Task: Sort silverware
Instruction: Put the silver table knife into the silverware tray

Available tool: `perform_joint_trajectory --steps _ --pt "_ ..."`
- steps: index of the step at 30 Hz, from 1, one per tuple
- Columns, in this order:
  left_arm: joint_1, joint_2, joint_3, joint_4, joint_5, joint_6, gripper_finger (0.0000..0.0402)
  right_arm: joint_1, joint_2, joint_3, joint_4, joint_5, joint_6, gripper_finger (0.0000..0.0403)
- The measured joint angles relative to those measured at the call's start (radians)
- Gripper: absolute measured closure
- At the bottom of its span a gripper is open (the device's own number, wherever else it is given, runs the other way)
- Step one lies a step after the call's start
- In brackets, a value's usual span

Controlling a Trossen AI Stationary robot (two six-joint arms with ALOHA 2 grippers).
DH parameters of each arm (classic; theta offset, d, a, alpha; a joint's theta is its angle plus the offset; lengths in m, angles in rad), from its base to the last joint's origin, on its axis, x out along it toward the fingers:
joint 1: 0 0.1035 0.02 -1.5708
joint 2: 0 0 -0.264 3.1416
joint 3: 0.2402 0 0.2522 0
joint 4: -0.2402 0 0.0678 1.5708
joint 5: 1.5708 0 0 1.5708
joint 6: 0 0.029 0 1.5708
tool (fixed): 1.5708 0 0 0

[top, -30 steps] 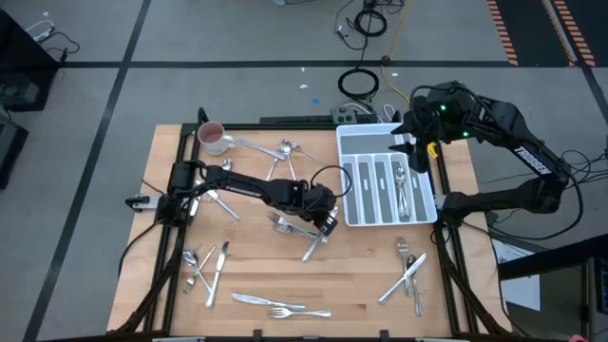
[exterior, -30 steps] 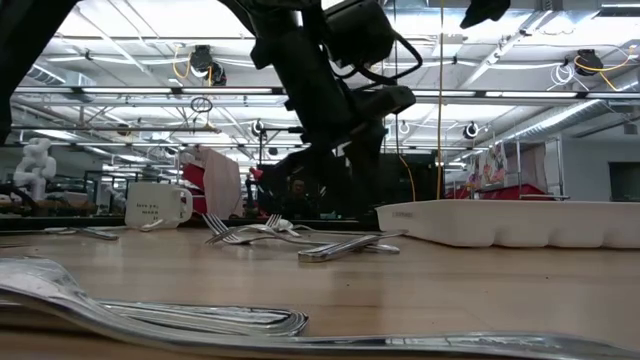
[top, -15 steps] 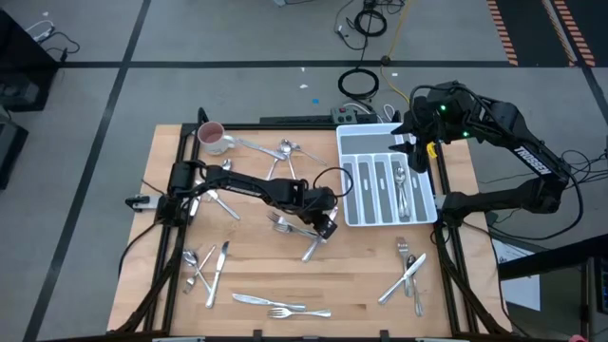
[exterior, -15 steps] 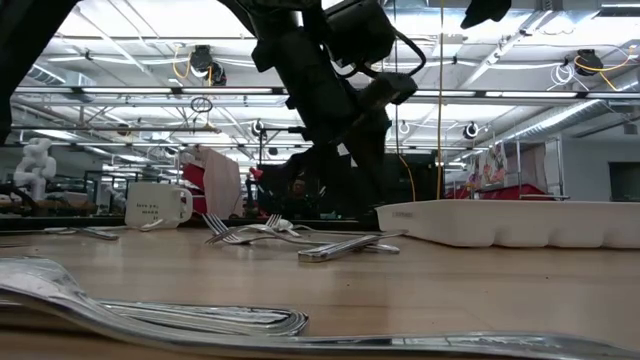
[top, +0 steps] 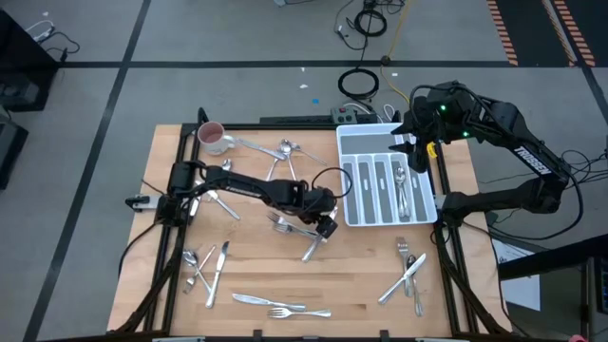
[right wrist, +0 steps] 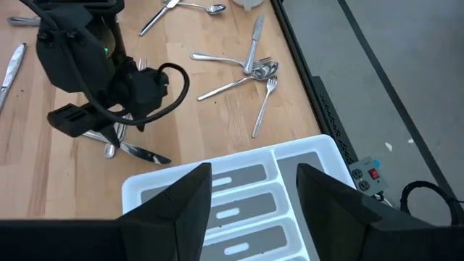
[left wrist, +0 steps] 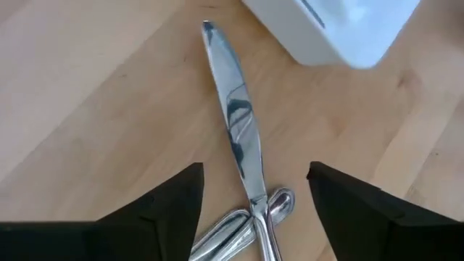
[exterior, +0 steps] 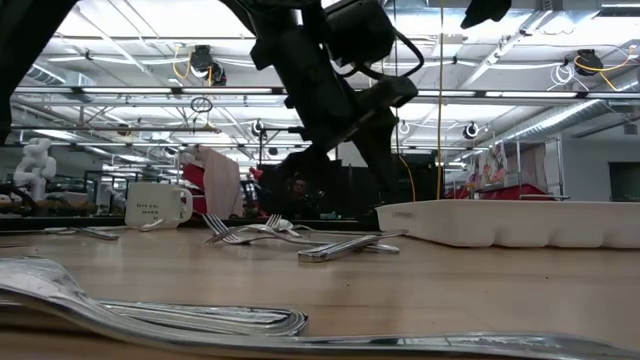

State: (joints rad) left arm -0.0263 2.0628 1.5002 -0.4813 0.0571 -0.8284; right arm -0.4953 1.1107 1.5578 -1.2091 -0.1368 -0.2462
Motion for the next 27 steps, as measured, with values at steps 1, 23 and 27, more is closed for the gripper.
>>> perform_joint_trajectory --steps 1,23,27 --pt "-0.004 0.0 0.0 -0.002 -0.003 -0.007 0.0145 0.0 0.0 0.0 0.0 0.0 0.0 0.0211" --pt "-0.055 0.218 0.315 -0.275 -0.137 0.055 0.0186 0.0 0.0 0.0 -0.003 -0.013 0.049 0.0211" --pt "-0.055 0.264 0.372 -0.362 -0.136 0.083 0.0193 0.0 0.0 0.0 -0.007 -0.026 0.052 0.0211"
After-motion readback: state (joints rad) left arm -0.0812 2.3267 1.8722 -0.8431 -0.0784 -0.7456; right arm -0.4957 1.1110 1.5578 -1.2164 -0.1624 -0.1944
